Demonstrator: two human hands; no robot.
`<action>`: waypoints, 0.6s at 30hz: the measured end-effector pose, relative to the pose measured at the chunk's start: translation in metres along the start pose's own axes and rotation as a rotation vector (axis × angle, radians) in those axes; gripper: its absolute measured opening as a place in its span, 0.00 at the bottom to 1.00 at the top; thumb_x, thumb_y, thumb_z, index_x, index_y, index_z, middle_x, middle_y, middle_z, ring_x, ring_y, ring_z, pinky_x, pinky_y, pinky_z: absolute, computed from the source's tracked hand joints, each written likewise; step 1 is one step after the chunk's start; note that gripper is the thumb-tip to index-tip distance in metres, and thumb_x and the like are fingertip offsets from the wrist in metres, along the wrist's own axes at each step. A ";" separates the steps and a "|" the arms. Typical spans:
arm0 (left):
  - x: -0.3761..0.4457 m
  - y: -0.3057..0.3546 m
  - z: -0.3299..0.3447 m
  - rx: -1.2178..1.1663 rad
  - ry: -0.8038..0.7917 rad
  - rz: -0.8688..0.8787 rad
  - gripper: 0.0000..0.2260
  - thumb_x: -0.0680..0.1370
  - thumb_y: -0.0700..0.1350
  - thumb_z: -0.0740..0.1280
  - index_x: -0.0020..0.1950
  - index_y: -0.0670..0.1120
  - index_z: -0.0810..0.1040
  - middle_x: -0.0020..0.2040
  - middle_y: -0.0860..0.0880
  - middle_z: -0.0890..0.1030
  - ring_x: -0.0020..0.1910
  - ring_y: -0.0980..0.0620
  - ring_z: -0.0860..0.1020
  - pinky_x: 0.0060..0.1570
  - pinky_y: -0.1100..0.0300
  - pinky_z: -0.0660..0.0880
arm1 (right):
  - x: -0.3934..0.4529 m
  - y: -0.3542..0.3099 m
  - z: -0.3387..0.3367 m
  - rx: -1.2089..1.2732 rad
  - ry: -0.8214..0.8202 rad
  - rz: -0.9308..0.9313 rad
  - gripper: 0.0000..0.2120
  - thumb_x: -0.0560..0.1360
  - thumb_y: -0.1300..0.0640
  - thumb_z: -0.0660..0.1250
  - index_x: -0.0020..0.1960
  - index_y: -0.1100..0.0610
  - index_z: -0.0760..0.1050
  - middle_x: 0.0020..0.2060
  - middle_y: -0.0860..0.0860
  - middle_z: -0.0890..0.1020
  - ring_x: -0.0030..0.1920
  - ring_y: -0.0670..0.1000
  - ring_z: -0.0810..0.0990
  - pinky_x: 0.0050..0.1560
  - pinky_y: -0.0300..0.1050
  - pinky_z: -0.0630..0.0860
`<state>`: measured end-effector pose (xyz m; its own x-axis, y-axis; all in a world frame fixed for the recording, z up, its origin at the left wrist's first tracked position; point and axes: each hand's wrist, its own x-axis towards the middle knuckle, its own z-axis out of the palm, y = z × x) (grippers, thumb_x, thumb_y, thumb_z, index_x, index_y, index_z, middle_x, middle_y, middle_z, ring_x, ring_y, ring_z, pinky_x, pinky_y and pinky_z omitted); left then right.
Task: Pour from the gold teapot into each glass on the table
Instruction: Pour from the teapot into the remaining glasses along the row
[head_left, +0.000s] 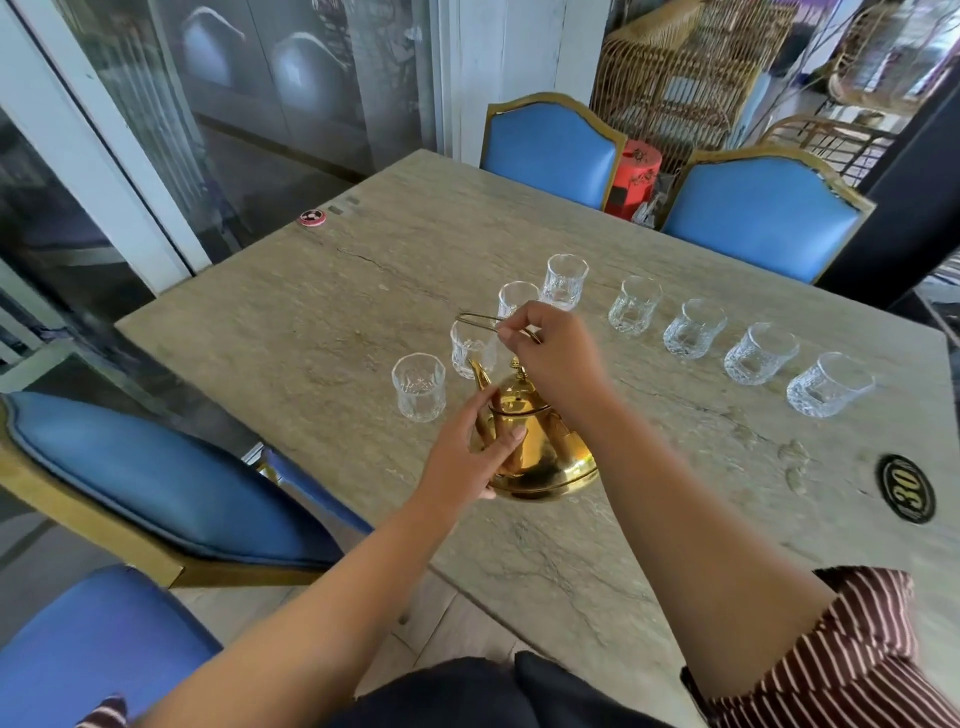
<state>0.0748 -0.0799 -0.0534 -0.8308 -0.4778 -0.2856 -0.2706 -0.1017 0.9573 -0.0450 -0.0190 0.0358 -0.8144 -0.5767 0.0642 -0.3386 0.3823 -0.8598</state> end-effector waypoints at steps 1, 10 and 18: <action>-0.005 -0.001 -0.002 -0.006 0.010 -0.009 0.32 0.70 0.62 0.73 0.72 0.68 0.67 0.76 0.54 0.65 0.71 0.41 0.72 0.48 0.43 0.83 | -0.003 -0.002 0.002 0.008 -0.014 -0.003 0.04 0.76 0.55 0.67 0.43 0.54 0.78 0.45 0.52 0.85 0.47 0.58 0.82 0.49 0.54 0.78; -0.028 -0.003 -0.025 -0.129 0.079 -0.069 0.27 0.75 0.54 0.74 0.72 0.63 0.70 0.74 0.53 0.70 0.69 0.42 0.75 0.50 0.38 0.82 | -0.009 -0.025 0.029 -0.057 -0.105 -0.056 0.05 0.76 0.56 0.67 0.41 0.52 0.77 0.46 0.48 0.84 0.47 0.52 0.81 0.51 0.51 0.78; -0.034 -0.002 -0.031 -0.196 0.077 -0.107 0.26 0.76 0.53 0.72 0.73 0.62 0.69 0.68 0.52 0.74 0.64 0.43 0.78 0.48 0.39 0.83 | -0.003 -0.034 0.043 -0.198 -0.131 -0.082 0.05 0.76 0.54 0.66 0.44 0.53 0.79 0.45 0.49 0.84 0.30 0.45 0.72 0.37 0.44 0.74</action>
<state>0.1185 -0.0910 -0.0438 -0.7605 -0.5197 -0.3893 -0.2499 -0.3191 0.9142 -0.0112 -0.0614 0.0434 -0.7170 -0.6951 0.0525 -0.4969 0.4568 -0.7379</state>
